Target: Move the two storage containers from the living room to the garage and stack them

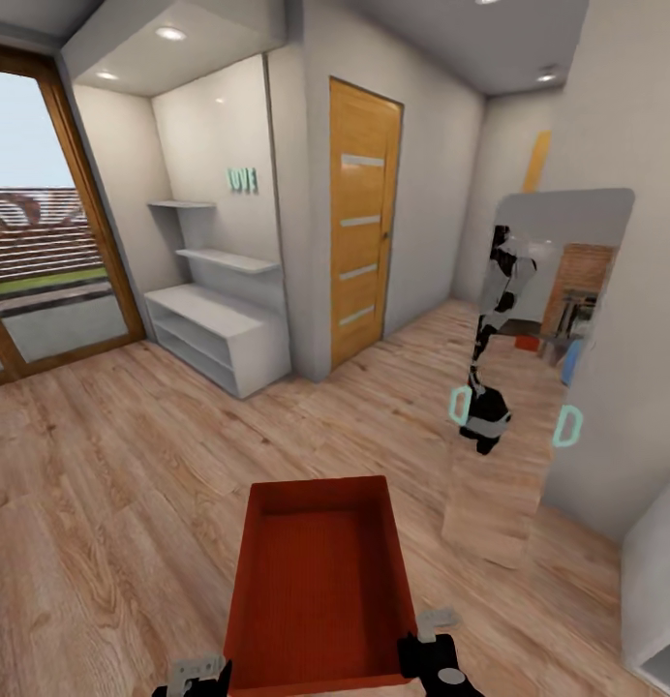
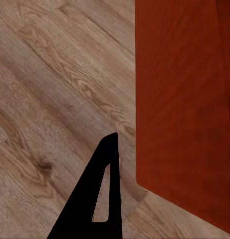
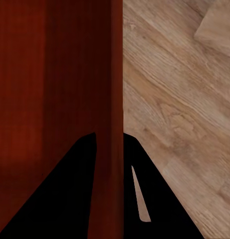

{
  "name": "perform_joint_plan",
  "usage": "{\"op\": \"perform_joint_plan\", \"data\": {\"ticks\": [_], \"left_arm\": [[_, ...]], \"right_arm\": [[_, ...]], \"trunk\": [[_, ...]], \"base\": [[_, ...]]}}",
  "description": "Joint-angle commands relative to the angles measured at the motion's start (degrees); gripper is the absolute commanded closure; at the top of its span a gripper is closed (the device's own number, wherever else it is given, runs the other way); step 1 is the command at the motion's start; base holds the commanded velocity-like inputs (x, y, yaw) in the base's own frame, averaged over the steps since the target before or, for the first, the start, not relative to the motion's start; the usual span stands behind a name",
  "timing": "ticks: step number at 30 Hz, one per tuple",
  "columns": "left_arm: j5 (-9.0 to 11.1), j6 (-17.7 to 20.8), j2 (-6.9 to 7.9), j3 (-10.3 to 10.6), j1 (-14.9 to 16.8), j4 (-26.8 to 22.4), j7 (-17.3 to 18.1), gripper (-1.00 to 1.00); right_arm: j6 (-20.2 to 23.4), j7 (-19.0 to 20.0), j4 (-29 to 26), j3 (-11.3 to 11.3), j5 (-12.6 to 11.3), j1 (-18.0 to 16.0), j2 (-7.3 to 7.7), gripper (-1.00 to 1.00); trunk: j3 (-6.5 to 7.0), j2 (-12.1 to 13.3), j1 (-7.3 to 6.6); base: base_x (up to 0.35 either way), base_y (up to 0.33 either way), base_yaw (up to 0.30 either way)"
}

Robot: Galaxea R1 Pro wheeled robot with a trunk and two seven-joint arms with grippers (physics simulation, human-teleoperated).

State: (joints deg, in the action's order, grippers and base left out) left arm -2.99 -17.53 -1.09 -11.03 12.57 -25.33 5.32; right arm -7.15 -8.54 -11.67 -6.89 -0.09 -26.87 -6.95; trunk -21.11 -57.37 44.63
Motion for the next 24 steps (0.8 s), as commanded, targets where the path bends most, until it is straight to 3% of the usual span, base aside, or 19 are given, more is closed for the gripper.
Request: {"op": "perform_joint_plan", "data": {"ticks": [1, 24], "left_arm": [[0.0, -0.05, 0.52, -1.01, 0.0, 0.1, -0.04, 1.0], [0.0, -0.05, 0.52, -1.01, 0.0, 0.1, -0.04, 1.0]], "right_arm": [[-0.23, -1.16, -0.2, 3.37, 0.51, -0.11, 0.09, 1.0], [-0.23, -1.13, -0.2, 3.37, 0.5, -0.11, 0.09, 1.0]], "trunk": [[-0.11, -0.04, 0.04], [-0.28, -0.04, 0.04]], "base": [[0.345, 0.0, 0.236], [0.345, 0.0, 0.103]]}}
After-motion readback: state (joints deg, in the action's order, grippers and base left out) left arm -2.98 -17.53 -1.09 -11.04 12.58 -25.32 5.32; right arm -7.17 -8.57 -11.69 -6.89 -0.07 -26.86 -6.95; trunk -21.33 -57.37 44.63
